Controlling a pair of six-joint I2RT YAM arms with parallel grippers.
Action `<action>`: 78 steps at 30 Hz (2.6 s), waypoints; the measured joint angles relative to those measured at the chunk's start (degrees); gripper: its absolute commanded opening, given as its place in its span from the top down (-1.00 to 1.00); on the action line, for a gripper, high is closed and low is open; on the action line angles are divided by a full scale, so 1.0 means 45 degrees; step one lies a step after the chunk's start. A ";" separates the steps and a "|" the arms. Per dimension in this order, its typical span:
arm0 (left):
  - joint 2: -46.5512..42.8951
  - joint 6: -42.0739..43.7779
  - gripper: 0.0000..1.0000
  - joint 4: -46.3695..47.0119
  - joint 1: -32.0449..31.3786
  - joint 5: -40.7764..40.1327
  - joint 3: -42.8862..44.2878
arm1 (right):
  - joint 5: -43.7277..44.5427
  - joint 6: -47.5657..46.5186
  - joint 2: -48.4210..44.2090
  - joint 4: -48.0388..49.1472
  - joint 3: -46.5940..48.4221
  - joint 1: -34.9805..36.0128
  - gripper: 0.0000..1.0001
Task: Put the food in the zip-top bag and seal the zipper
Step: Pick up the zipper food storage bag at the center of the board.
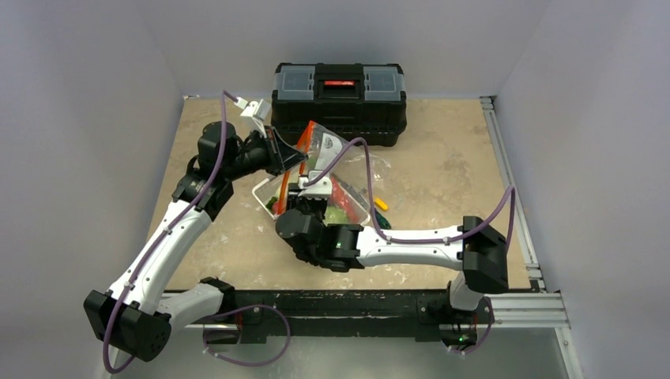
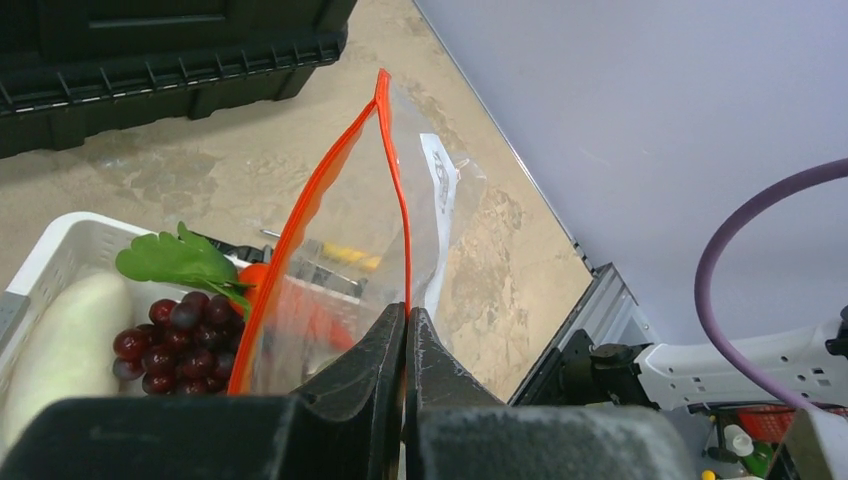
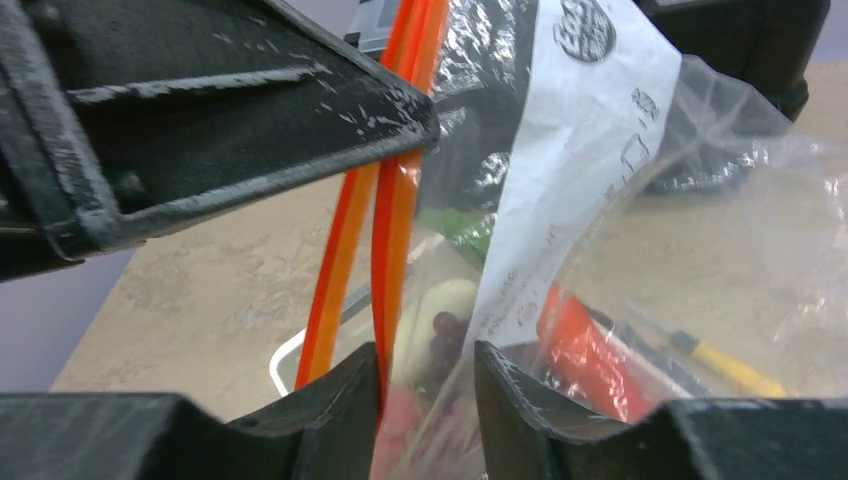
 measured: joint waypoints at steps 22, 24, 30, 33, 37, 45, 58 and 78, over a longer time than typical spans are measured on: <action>-0.0146 0.0267 -0.68 0.0947 -0.0005 0.2934 0.0364 | -0.6713 -0.1851 -0.7412 0.2118 -0.5620 -0.3643 1.00; -0.0121 0.0248 -0.69 0.1127 -0.0063 0.3206 0.0364 | -0.7970 -0.2001 -0.8257 0.1821 -0.5756 -0.3929 1.00; 0.0529 0.0296 -0.72 0.0933 -0.0568 0.3206 0.0364 | -1.0467 -0.2293 -0.8524 0.1161 -0.5683 -0.3895 1.00; 0.0733 0.0665 -0.40 0.0432 -0.1069 0.2841 0.0369 | -1.0914 -0.2375 -0.8034 0.0699 -0.5576 -0.3895 1.00; 0.0758 0.1554 0.33 -0.0947 -0.1734 0.1350 0.0724 | -1.1341 -0.2511 -0.7572 0.0194 -0.5474 -0.3895 1.00; 0.0835 0.2385 1.00 -0.2390 -0.1821 -0.1054 0.1263 | -1.1249 -0.2769 -0.7470 -0.1098 -0.4566 -0.3730 0.75; 0.1083 0.2205 1.00 -0.2851 -0.1821 -0.2268 0.1341 | -0.5085 -0.0146 -0.2633 -0.8077 0.2531 -0.2273 -0.46; 0.1681 0.1457 1.00 -0.3264 -0.1807 -0.2608 0.1345 | -0.1685 0.1418 -0.0058 -1.1599 0.3944 -0.0996 0.33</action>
